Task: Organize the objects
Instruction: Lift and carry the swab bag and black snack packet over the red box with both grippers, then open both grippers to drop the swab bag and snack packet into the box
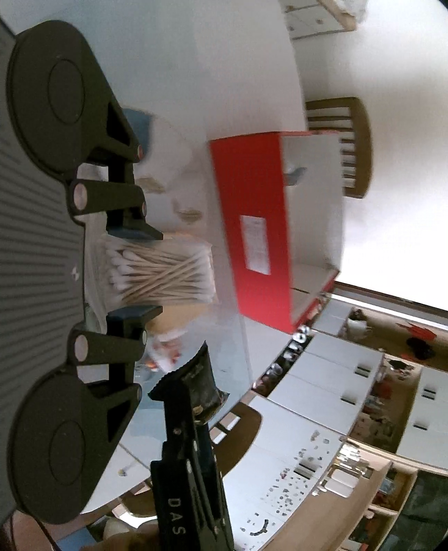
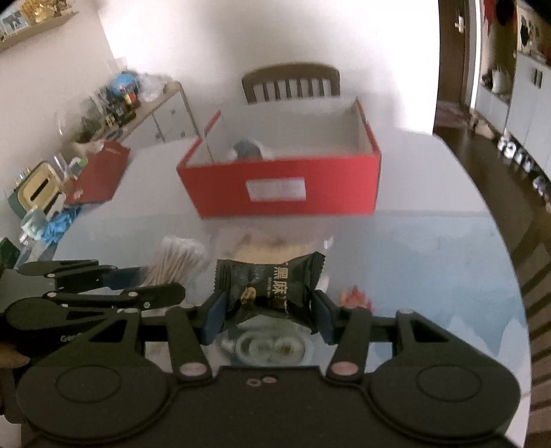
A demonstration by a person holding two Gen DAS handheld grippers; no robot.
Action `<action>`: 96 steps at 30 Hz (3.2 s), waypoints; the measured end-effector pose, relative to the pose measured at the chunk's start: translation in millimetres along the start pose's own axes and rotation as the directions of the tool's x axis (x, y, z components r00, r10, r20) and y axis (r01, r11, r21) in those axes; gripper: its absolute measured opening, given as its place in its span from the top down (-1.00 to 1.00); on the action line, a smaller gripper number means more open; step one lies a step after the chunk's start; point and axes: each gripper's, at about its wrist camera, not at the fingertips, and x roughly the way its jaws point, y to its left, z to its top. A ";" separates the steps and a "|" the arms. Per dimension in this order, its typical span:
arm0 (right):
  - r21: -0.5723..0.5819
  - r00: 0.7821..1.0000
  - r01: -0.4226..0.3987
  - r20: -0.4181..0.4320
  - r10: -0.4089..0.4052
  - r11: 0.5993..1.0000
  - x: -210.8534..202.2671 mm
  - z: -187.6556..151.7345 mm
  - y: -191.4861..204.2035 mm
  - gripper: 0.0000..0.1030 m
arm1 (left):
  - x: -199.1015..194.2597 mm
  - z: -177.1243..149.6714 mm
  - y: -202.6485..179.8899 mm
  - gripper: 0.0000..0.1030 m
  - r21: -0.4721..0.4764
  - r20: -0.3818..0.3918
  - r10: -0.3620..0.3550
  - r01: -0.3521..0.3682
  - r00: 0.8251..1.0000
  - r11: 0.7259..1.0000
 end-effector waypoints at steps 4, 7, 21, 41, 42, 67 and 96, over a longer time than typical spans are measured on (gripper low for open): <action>-0.018 0.999 -0.001 0.042 0.002 1.000 -3.6 23.5 -5.3 -0.03 | -1.8 25.4 -1.9 0.30 0.025 0.040 0.010 -0.011 0.999 1.000; -0.034 0.998 0.005 0.066 -0.002 0.999 -3.5 38.6 -8.3 -0.03 | -0.1 43.2 -2.7 0.30 0.039 0.055 0.017 -0.020 0.998 0.999; -0.082 0.991 0.036 0.129 -0.025 0.996 12.2 99.8 -27.2 -0.03 | 22.5 119.7 2.7 0.30 0.091 0.106 0.099 -0.109 0.989 0.990; -0.154 0.996 0.078 0.055 -0.070 0.985 112.0 166.4 -47.7 -0.03 | 125.7 171.4 36.4 0.30 0.098 -0.043 0.225 -0.220 0.973 0.971; -0.142 0.996 0.077 0.046 -0.071 0.987 116.2 167.9 -50.7 -0.03 | 131.4 171.7 37.8 0.30 0.100 -0.051 0.231 -0.225 0.972 0.969; -0.229 0.986 0.099 -0.110 -0.127 0.968 208.1 178.4 -41.7 -0.11 | 215.9 158.8 55.2 0.28 0.142 -0.276 0.265 -0.234 0.924 0.962; -0.243 0.991 0.090 -0.073 -0.110 0.966 171.4 173.0 -37.0 -0.23 | 186.2 158.5 62.8 -0.27 0.052 -0.233 0.259 -0.254 0.937 0.966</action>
